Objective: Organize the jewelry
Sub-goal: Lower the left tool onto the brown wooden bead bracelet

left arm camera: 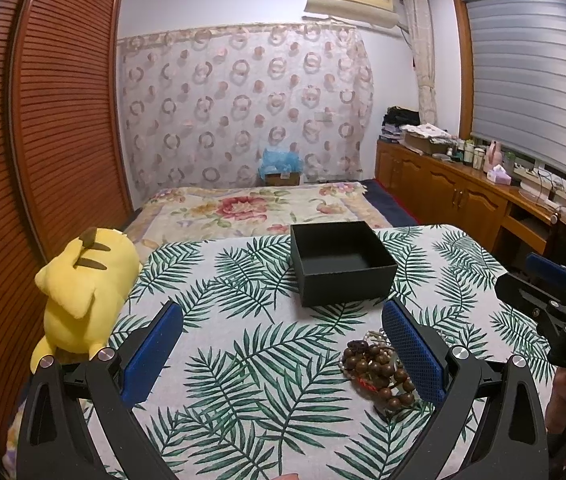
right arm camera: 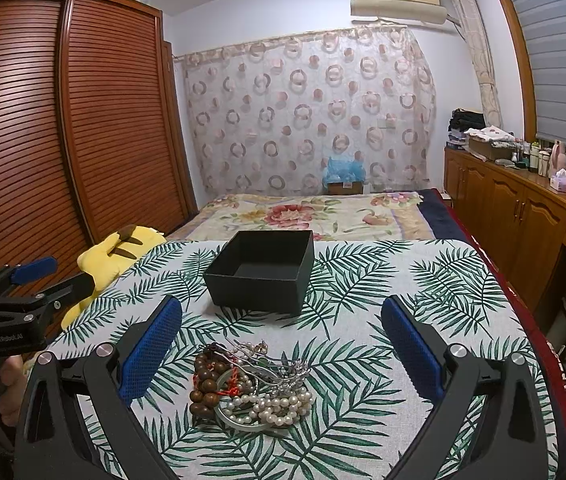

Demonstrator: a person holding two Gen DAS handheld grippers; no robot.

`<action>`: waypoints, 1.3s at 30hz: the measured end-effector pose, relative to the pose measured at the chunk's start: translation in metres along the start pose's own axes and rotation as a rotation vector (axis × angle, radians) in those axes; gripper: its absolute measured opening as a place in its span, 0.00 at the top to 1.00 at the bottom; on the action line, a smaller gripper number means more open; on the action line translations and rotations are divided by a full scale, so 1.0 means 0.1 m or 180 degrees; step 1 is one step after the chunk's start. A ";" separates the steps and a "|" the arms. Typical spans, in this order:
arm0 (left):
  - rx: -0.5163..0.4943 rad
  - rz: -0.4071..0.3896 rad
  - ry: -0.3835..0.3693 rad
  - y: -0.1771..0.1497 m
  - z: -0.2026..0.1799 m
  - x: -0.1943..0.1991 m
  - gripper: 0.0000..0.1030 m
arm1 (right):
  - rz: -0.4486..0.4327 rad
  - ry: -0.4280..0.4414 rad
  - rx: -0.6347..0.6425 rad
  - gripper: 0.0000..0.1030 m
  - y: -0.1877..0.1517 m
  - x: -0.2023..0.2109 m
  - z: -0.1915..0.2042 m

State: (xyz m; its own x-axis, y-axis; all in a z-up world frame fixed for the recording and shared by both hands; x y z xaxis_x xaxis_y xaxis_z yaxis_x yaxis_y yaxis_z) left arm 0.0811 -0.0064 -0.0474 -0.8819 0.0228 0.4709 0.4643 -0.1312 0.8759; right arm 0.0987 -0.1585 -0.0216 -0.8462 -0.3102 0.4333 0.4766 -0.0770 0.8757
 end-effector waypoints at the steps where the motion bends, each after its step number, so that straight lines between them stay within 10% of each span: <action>1: 0.0000 0.0007 -0.0007 0.00 -0.01 -0.01 0.06 | 0.0008 0.0005 0.0002 0.02 0.00 -0.01 0.04; 33: -0.0272 0.0840 -0.0891 -0.67 -0.82 -0.63 0.06 | 0.0684 0.0033 0.0072 0.23 -0.74 -0.25 -0.51; 39: -0.0317 0.0993 -0.1108 -0.74 -1.02 -0.69 0.27 | 0.0717 -0.0002 0.0086 0.23 -0.79 -0.28 -0.56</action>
State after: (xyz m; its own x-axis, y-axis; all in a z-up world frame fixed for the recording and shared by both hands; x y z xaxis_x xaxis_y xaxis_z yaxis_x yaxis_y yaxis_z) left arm 0.0996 -0.0991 -0.1553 -0.6139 0.2956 0.7319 0.6775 -0.2784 0.6808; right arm 0.0986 -0.1971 -0.1147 -0.7193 -0.3162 0.6186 0.6469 0.0197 0.7623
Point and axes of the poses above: each gripper's, at about its wrist camera, not at the fingertips, and x roughly against the way its jaws point, z to its left, y to its top, the point moved 10 cm from there along -x, roughly the way its jaws point, and after that the axes turned 6 degrees about -x, right-handed, at the moved point
